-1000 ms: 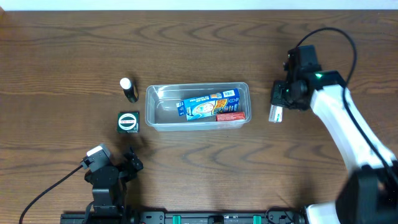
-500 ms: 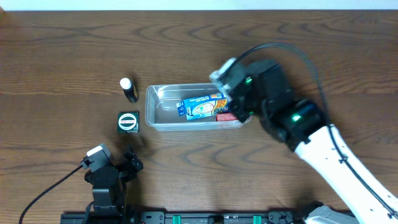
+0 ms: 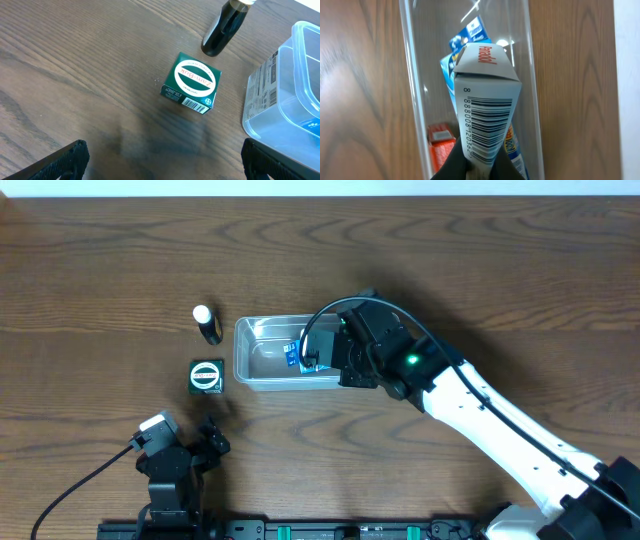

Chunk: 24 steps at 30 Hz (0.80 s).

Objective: Pack container
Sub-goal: 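Place the white box into the container and open the gripper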

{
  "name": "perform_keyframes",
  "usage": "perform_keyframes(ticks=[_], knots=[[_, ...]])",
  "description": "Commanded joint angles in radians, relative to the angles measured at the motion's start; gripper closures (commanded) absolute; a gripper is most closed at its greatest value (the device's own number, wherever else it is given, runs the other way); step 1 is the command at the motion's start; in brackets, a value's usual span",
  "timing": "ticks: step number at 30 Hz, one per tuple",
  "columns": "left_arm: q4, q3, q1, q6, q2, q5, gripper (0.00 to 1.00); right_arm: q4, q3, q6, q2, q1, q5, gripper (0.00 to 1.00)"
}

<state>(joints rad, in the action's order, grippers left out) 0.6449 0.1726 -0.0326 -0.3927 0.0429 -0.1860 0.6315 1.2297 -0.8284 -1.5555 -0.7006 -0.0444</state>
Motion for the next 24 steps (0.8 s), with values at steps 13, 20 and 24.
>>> perform_keyframes(ticks=[13,20,24], knots=[[-0.003,-0.012,0.006,-0.002,-0.008,-0.005,0.02,0.025,0.011,-0.205,-0.1,0.072,0.064,0.72],[-0.003,-0.012,0.006,-0.002,-0.008,-0.005,0.02,-0.021,0.014,-0.062,-0.034,0.059,0.192,0.01],[-0.003,-0.012,0.006,-0.002,-0.008,-0.005,0.02,-0.068,0.014,0.193,0.056,0.083,0.219,0.08]])
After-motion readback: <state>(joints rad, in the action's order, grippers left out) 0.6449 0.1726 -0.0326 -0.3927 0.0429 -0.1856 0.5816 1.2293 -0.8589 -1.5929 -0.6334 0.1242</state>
